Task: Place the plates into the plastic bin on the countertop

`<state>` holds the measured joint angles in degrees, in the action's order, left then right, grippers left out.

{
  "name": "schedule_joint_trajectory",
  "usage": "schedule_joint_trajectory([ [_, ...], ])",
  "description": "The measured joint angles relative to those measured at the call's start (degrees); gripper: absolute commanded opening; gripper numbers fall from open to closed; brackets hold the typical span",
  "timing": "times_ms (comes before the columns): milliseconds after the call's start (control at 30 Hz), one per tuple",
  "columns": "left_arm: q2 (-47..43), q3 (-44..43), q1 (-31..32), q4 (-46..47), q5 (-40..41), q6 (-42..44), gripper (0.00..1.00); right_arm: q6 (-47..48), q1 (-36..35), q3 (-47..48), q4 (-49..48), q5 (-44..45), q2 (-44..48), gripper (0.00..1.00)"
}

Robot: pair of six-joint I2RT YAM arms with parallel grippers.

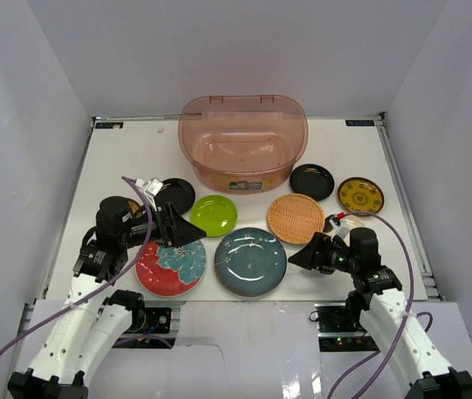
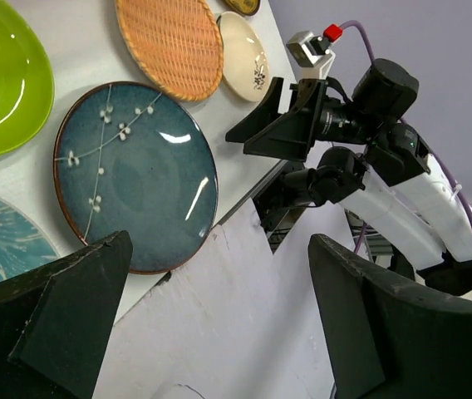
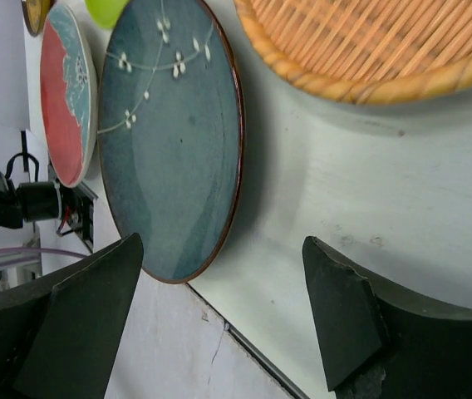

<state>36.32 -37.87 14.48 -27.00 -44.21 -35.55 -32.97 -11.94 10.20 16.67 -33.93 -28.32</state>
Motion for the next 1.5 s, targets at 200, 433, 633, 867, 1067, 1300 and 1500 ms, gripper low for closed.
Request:
schedule_joint_trajectory([
  [200,2.5,0.0,0.0,-1.7,0.2,0.6,0.98,-8.3,-11.5,-6.5,-11.6,3.8,-4.0,0.78],
  [433,6.3,0.0,0.0,-2.4,0.2,2.1,0.98,-15.6,-21.4,-7.1,-27.1,11.7,-14.0,0.69],
  [633,7.5,0.0,0.0,-2.6,0.3,2.8,0.98,-20.1,-24.3,-7.3,-39.5,17.0,-23.8,0.53],
  [867,8.0,0.0,0.0,-2.5,0.8,3.2,0.98,-24.9,-26.5,-7.4,-48.2,19.4,-32.2,0.08],
  [1067,8.5,0.0,0.0,-2.4,2.4,3.8,0.95,-22.7,-26.9,-8.1,-31.5,21.7,-10.9,0.08],
  [1300,10.3,1.0,0.2,1.1,4.0,2.8,0.87,-16.3,-27.0,8.6,-4.9,24.1,-0.4,0.08],
  [1500,10.1,2.9,0.4,4.9,4.5,-1.1,0.74,-6.3,-26.7,37.6,-0.6,27.9,-12.3,0.08],
])
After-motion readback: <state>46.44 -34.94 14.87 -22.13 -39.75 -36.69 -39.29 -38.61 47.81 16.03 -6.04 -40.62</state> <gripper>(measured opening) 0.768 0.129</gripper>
